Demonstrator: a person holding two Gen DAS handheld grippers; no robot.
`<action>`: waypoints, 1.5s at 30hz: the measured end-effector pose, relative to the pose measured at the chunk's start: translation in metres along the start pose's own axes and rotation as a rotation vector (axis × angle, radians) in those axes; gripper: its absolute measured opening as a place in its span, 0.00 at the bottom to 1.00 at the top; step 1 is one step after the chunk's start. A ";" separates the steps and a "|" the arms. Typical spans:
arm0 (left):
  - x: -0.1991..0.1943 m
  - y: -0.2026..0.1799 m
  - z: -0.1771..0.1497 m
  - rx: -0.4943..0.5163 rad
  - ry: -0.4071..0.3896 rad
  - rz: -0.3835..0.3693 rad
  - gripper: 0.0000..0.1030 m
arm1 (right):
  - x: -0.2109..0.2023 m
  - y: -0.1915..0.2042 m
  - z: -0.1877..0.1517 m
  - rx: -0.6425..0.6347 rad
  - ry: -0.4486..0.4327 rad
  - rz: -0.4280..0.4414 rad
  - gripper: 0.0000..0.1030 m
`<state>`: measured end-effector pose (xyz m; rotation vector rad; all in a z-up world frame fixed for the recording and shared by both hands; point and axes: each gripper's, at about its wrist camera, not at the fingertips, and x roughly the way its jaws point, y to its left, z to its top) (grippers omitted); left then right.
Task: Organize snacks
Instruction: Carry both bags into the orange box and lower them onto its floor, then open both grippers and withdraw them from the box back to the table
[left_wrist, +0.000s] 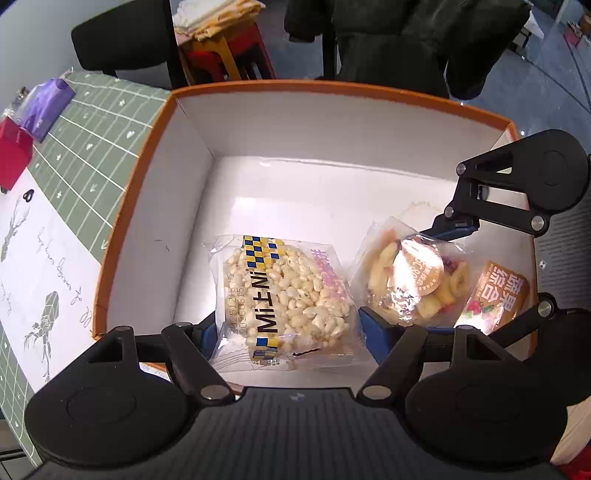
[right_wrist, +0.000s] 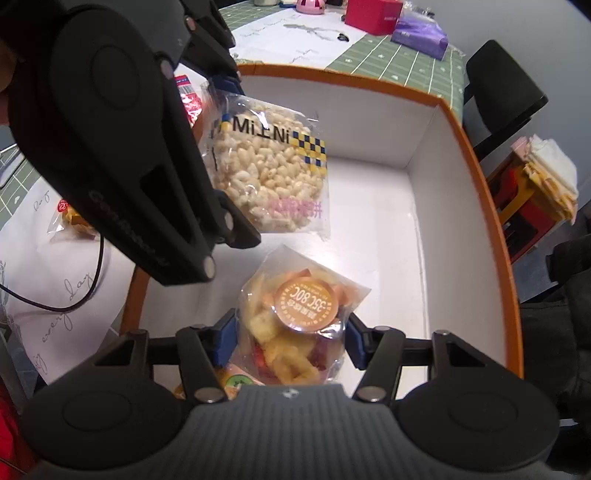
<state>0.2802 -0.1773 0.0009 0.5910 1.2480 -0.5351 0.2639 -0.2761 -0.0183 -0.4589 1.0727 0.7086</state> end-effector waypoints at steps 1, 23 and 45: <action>0.005 0.001 0.001 -0.008 0.014 0.006 0.83 | 0.004 -0.001 0.000 0.003 0.009 0.008 0.55; 0.041 0.008 -0.002 -0.054 0.088 -0.029 0.94 | 0.019 -0.006 0.003 0.042 0.057 0.020 0.69; -0.078 -0.005 -0.078 -0.291 -0.187 0.067 0.95 | -0.047 0.032 -0.002 0.101 -0.131 -0.121 0.85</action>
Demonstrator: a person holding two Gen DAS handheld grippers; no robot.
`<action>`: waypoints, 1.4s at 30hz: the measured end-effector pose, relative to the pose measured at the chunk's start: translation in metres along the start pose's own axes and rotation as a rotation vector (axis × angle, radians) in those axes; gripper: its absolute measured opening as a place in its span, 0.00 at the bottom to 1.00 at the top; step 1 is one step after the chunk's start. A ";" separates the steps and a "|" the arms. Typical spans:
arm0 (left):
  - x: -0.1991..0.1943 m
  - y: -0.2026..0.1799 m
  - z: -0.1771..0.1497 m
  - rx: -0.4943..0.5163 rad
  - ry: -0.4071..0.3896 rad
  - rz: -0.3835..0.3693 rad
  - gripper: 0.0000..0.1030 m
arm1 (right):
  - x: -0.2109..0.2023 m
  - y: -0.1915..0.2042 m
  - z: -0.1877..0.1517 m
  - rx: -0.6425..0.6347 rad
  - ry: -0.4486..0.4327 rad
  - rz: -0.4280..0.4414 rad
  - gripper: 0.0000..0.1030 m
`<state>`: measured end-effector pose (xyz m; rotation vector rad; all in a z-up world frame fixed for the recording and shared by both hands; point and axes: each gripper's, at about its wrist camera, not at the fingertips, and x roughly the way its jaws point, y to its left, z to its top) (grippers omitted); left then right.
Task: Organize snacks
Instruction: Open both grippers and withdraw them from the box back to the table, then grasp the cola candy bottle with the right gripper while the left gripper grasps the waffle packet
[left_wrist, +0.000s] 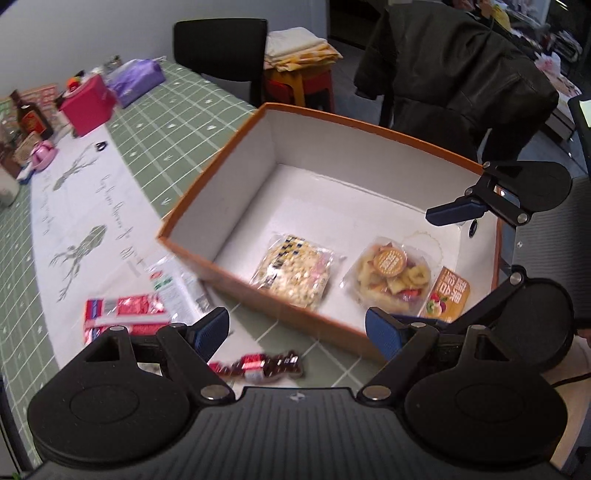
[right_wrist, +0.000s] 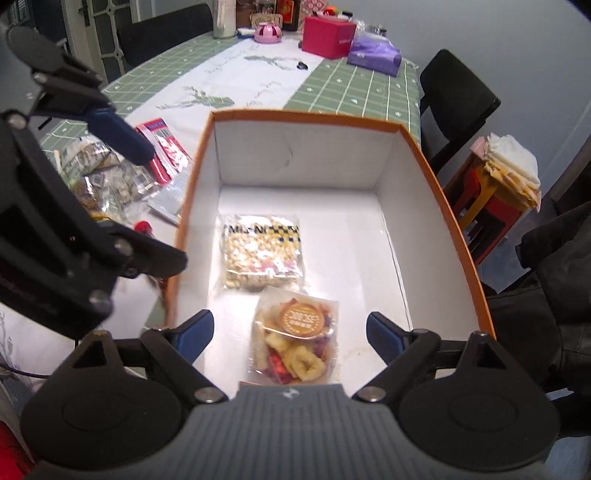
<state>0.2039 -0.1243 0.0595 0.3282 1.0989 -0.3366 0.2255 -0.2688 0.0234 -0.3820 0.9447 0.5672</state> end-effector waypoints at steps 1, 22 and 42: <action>-0.005 0.003 -0.005 -0.007 0.002 0.000 0.95 | -0.003 0.005 0.001 -0.005 -0.009 0.000 0.85; -0.047 0.075 -0.175 -0.348 -0.110 0.076 0.95 | -0.008 0.143 -0.003 -0.115 -0.209 0.072 0.84; 0.025 0.114 -0.226 -0.711 -0.253 -0.026 0.95 | 0.089 0.171 -0.024 0.010 -0.227 -0.100 0.22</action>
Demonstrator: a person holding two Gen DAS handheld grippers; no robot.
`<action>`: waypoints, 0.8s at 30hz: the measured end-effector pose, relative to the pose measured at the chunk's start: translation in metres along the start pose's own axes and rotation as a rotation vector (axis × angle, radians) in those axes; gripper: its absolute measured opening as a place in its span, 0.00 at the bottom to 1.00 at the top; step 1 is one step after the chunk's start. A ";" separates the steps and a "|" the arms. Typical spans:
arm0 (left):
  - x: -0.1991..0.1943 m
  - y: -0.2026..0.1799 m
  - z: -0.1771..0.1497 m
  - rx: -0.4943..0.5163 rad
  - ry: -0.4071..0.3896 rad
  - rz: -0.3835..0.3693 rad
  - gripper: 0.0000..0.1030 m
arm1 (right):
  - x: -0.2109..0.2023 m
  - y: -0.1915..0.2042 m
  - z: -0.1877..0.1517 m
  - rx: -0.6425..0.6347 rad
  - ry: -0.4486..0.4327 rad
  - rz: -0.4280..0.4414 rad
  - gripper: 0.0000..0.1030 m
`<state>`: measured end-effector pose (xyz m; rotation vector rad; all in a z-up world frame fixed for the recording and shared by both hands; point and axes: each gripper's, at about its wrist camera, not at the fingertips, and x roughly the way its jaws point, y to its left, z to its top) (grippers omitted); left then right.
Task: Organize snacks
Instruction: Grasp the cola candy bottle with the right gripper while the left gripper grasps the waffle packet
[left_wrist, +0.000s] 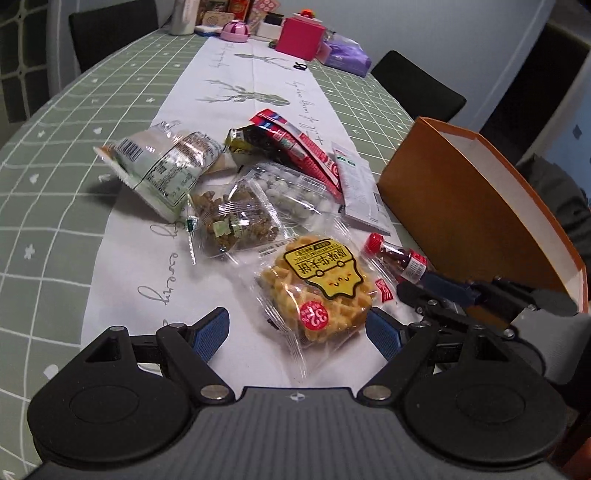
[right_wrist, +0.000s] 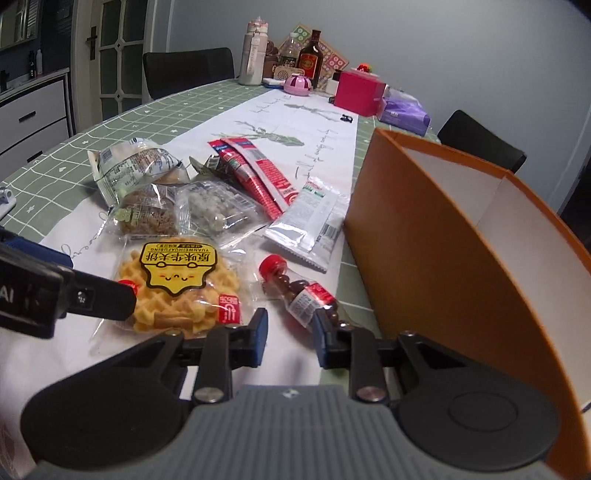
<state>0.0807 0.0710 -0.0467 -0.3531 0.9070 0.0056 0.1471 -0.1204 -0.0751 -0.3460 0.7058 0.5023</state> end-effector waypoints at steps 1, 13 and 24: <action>0.001 0.003 0.001 -0.014 -0.001 -0.005 0.95 | 0.003 0.003 0.000 -0.004 -0.001 0.003 0.21; 0.018 0.006 0.005 -0.035 0.017 0.072 0.95 | 0.002 0.035 -0.004 -0.025 -0.026 0.180 0.20; 0.037 -0.005 0.009 0.019 0.066 0.189 0.99 | -0.011 0.035 -0.004 -0.163 -0.123 0.070 0.31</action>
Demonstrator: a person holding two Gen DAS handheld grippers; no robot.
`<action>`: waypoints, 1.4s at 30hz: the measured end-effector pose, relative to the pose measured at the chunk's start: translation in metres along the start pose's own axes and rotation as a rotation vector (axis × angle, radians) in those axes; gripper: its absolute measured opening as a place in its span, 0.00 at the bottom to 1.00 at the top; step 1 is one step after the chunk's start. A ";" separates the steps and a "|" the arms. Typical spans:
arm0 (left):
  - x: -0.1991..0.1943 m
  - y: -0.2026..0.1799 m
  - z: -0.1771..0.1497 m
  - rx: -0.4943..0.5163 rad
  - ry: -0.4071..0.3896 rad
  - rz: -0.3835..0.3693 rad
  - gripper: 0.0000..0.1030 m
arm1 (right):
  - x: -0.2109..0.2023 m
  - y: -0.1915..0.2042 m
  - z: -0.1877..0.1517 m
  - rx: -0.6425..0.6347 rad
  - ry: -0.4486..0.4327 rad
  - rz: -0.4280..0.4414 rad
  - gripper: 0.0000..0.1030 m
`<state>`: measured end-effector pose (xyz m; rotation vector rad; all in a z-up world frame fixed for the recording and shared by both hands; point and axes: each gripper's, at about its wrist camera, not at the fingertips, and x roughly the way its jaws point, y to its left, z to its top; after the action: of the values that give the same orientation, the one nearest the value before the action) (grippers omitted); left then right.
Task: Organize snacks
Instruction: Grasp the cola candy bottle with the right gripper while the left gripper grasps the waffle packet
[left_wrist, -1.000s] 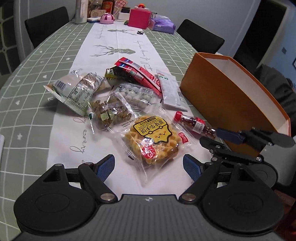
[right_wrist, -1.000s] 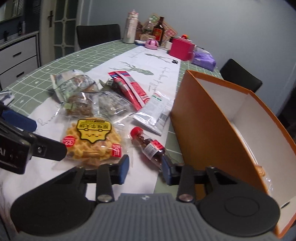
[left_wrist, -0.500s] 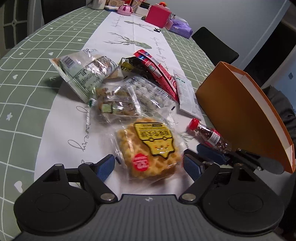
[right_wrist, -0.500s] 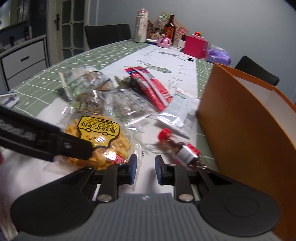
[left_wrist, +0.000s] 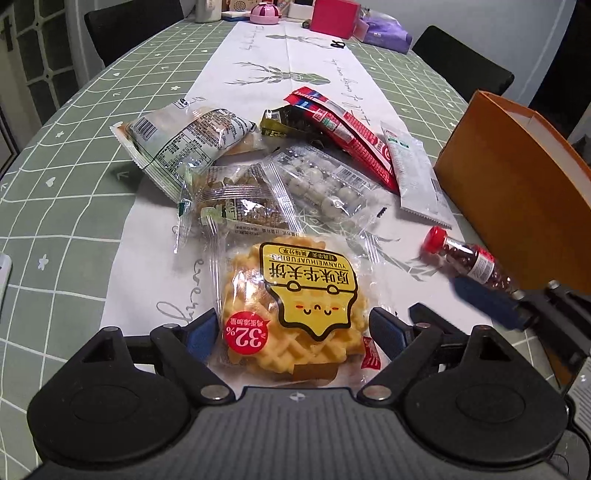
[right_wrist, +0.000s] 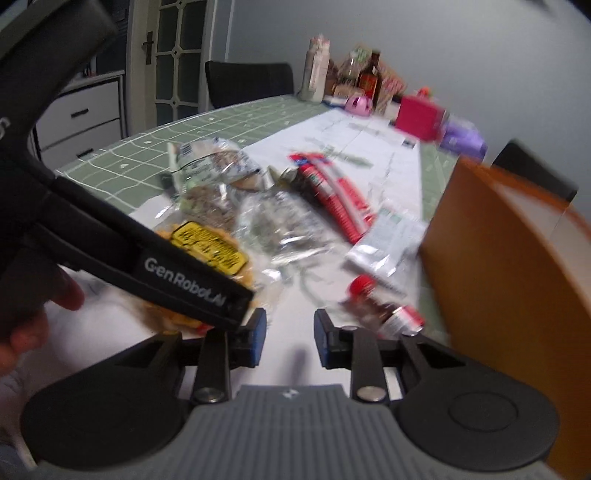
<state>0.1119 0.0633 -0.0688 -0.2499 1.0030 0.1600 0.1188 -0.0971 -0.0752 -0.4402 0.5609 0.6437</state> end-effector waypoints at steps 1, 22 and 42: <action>0.001 0.000 0.000 0.004 0.004 0.003 1.00 | 0.000 -0.001 -0.001 -0.035 -0.017 -0.036 0.32; 0.001 -0.008 -0.014 0.173 -0.037 -0.008 1.00 | 0.024 -0.032 -0.018 -0.016 0.000 -0.207 0.36; -0.012 0.004 -0.022 0.367 -0.001 -0.134 0.97 | -0.005 -0.039 -0.016 0.297 0.203 0.146 0.35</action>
<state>0.0862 0.0606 -0.0704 0.0188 0.9918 -0.1461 0.1361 -0.1356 -0.0764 -0.1862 0.8743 0.6458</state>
